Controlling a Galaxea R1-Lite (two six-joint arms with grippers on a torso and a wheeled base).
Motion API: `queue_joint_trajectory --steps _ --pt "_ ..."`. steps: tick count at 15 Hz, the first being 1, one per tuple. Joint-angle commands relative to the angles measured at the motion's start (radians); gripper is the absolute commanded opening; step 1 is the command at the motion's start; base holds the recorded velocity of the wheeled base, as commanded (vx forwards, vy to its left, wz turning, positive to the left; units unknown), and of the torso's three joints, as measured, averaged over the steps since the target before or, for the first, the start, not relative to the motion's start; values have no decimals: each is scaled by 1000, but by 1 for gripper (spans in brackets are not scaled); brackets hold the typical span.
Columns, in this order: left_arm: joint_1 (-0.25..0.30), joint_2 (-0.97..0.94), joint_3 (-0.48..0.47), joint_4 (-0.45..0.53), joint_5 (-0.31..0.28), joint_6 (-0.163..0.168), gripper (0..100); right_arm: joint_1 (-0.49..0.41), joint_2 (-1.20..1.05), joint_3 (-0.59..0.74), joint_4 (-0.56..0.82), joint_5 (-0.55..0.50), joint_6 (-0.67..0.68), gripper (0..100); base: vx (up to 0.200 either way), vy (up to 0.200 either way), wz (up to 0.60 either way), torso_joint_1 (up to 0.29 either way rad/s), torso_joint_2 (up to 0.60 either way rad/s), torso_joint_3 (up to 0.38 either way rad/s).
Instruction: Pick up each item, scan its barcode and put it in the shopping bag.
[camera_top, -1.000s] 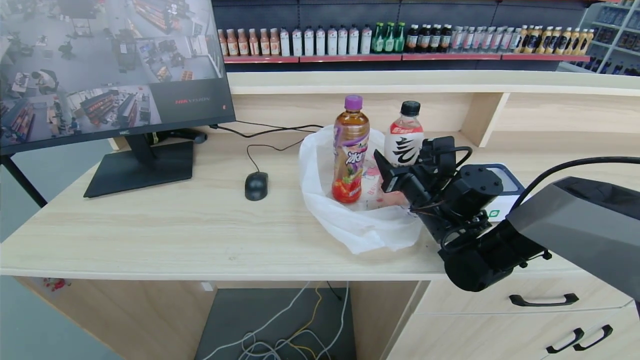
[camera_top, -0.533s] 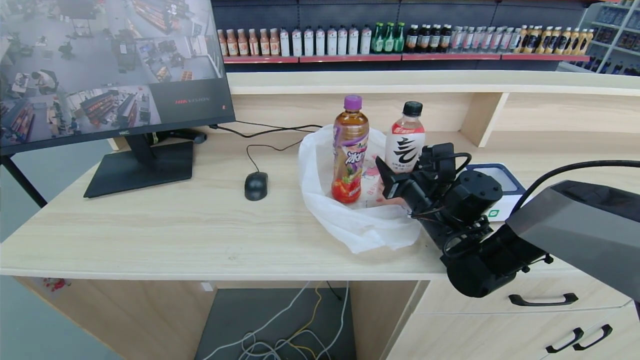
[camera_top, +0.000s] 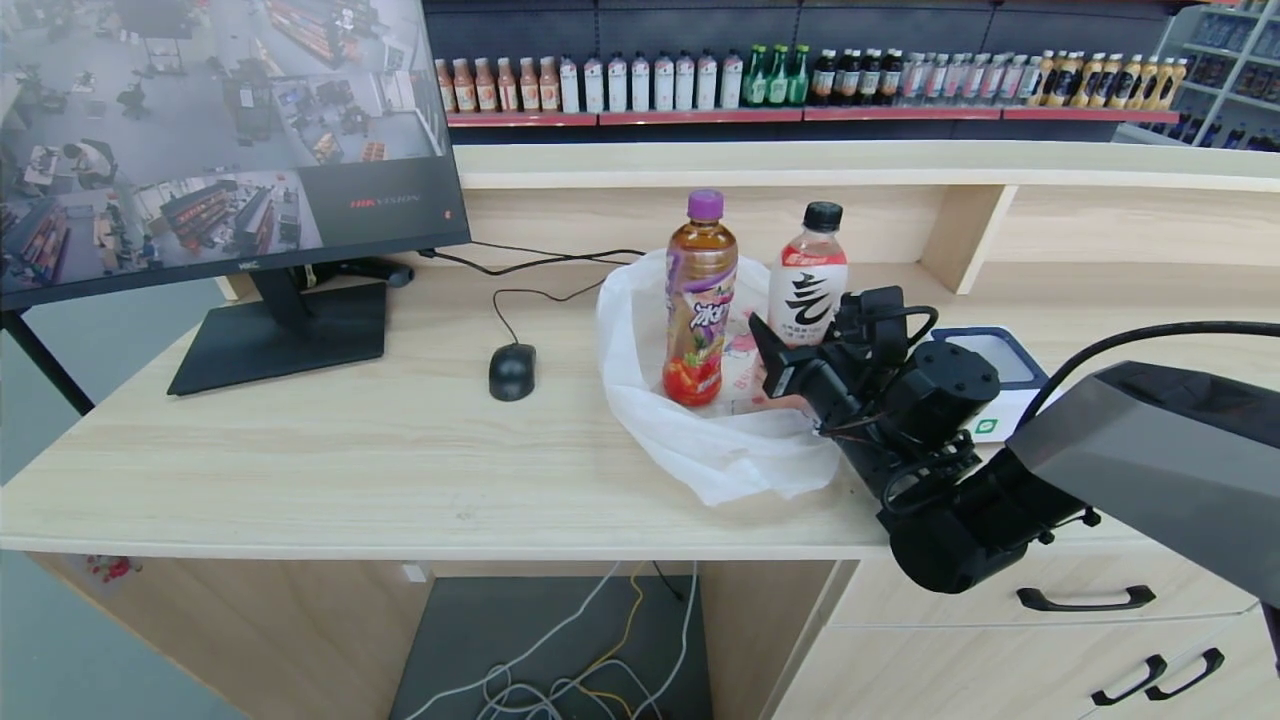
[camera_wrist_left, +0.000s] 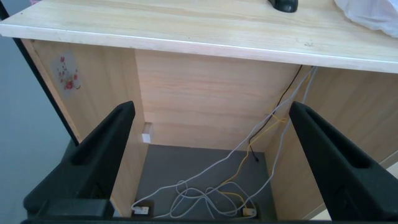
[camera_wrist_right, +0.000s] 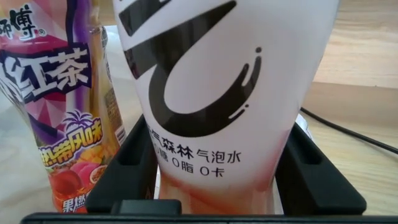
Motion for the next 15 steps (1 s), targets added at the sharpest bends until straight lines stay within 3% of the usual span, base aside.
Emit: queue_joint_trajectory --steps 1,2,15 --pt "1 0 0 0 -1 0 100 0 1 -16 -2 -1 -1 0 0 0 0 0 0 0" --pt "1 0 0 0 -1 0 100 0 -1 -9 -2 -3 2 100 0 0 0 0 0 0" --pt "1 0 0 0 -1 0 100 0 -94 105 -2 -3 2 100 0 0 0 0 0 0"
